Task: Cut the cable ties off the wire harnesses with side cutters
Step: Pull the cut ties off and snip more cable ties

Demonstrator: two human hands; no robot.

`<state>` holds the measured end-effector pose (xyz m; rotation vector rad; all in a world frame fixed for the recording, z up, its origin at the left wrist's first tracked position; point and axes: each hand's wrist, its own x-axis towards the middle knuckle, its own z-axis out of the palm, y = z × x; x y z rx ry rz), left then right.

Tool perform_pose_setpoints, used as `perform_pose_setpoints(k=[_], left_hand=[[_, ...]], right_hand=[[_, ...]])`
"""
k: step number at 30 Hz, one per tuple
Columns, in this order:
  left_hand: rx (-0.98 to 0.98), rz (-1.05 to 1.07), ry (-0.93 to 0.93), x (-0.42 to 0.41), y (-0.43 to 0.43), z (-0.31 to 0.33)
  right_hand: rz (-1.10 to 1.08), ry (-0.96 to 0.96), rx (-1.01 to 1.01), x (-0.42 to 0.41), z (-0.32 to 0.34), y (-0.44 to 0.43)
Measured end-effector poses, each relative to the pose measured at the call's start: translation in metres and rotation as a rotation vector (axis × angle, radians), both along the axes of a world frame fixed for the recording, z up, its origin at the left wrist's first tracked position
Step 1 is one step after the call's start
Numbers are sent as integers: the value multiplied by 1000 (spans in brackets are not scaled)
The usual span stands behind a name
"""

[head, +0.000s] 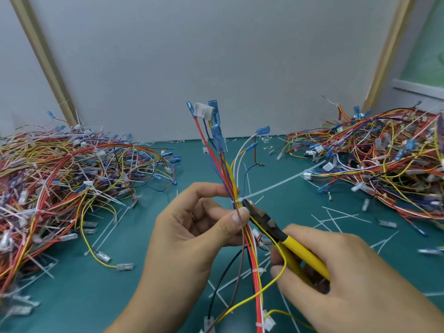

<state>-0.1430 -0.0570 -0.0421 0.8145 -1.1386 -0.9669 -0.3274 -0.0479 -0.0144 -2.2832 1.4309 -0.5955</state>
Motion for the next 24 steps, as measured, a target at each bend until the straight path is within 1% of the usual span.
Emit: perform_pose_setpoints(k=[9, 18, 24], left_hand=[[34, -7, 77, 2, -3, -1], [29, -12, 21, 1, -1, -2], [29, -16, 5, 1, -1, -3]], right_hand=[[7, -5, 9, 2, 5, 1], [-1, 21, 4, 3, 1, -1], [-10, 6, -6, 1, -1, -1]])
